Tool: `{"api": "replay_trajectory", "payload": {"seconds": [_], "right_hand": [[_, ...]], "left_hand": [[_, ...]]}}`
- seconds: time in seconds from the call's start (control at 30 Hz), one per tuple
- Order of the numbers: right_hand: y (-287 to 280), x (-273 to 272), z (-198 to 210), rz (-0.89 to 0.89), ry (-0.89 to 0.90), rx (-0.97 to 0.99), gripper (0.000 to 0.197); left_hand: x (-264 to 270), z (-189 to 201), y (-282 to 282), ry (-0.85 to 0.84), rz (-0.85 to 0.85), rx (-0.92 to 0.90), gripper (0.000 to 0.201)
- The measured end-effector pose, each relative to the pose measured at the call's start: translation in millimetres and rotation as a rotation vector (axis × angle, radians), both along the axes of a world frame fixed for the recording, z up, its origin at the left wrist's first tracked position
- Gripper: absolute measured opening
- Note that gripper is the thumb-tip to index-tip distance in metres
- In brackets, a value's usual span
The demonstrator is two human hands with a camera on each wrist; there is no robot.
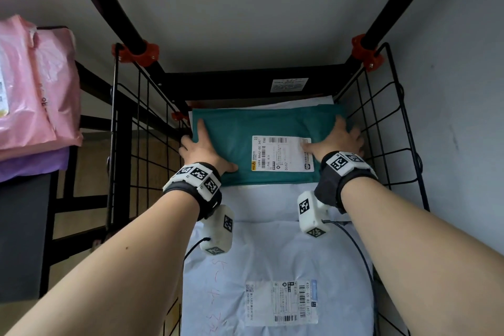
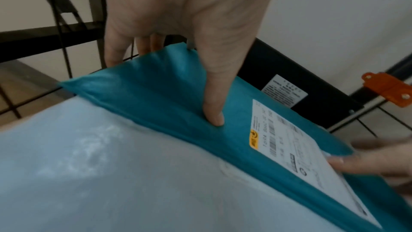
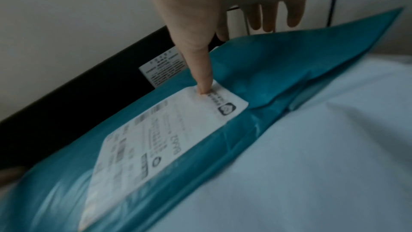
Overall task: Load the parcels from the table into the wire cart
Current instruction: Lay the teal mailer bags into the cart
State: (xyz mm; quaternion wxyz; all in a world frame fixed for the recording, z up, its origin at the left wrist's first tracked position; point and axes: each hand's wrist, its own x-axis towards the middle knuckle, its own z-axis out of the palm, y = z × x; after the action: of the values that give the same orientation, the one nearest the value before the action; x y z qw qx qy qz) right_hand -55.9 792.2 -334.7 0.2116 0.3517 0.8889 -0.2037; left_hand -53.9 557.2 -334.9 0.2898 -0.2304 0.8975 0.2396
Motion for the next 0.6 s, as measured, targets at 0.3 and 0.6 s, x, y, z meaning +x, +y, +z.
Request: {"api": "replay_trajectory", "payload": {"seconds": [0.3,0.6], "right_hand": [[6,5,-13,-0.163,-0.030,-0.187,0.112],[4,7,-7,-0.088,-0.048,-0.142,0.117]], "left_hand": [[-3,-24,-25,0.064,0.252,0.288,0.116],[2,-28,-27,0.117,0.223,0.272,0.107]]}}
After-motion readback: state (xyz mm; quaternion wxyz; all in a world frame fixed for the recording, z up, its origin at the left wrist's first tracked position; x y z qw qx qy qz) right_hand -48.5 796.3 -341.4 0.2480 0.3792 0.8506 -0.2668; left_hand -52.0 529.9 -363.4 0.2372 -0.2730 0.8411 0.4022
